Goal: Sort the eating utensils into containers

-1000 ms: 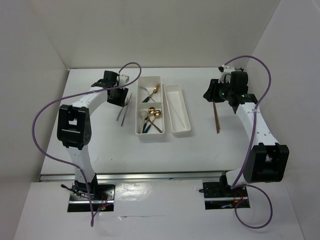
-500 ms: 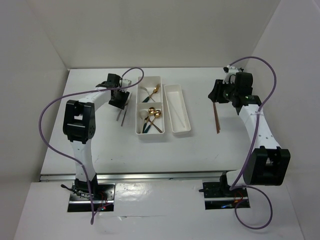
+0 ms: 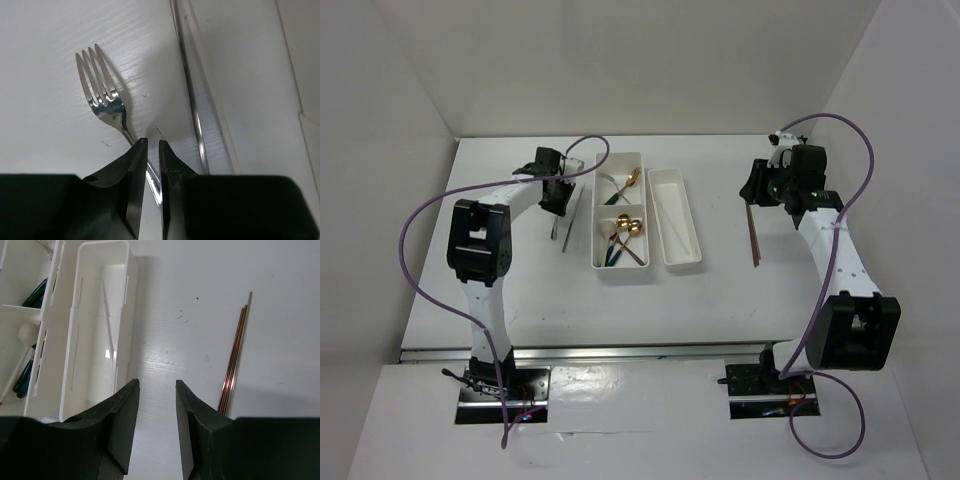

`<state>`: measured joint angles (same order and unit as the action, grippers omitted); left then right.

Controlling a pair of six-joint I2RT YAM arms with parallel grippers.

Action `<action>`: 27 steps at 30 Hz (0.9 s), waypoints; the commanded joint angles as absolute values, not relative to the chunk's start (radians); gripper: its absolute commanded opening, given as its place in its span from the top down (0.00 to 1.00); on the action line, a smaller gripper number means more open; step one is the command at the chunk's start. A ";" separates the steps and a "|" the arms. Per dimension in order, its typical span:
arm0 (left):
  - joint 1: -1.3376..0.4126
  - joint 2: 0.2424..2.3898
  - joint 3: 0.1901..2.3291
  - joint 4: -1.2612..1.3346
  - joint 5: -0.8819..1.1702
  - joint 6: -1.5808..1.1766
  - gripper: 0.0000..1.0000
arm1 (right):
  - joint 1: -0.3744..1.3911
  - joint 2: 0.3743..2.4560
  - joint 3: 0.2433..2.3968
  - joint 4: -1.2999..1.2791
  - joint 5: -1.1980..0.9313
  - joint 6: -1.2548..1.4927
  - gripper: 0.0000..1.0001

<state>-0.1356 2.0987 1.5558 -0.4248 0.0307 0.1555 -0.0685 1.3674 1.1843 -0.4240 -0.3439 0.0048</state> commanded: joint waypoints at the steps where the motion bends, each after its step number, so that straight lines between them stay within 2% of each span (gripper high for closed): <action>1: -0.138 2.134 1.560 -0.399 0.040 0.176 0.71 | -0.077 1.374 1.200 -0.431 -0.324 -0.006 0.58; 5: -0.138 2.125 1.542 -0.399 0.031 0.176 0.67 | -0.077 1.374 1.209 -0.431 -0.324 -0.015 0.58; 6: -0.138 2.125 1.542 -0.390 0.015 0.166 0.62 | -0.077 1.374 1.200 -0.431 -0.324 -0.015 0.58; 11: -0.138 2.062 1.511 -0.368 0.018 0.146 0.48 | -0.086 1.374 1.180 -0.431 -0.333 -0.015 0.58; 19: -0.138 1.991 1.534 -0.377 0.054 0.106 0.47 | -0.086 1.385 1.170 -0.422 -0.342 -0.015 0.58; 27: -0.138 1.950 1.523 -0.357 -0.052 0.057 0.48 | -0.086 1.414 1.170 -0.403 -0.360 -0.006 0.58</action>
<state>-0.1356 2.0003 1.5185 -0.3779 -0.0044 0.0933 -0.0784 1.4040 1.1702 -0.4225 -0.3420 0.0013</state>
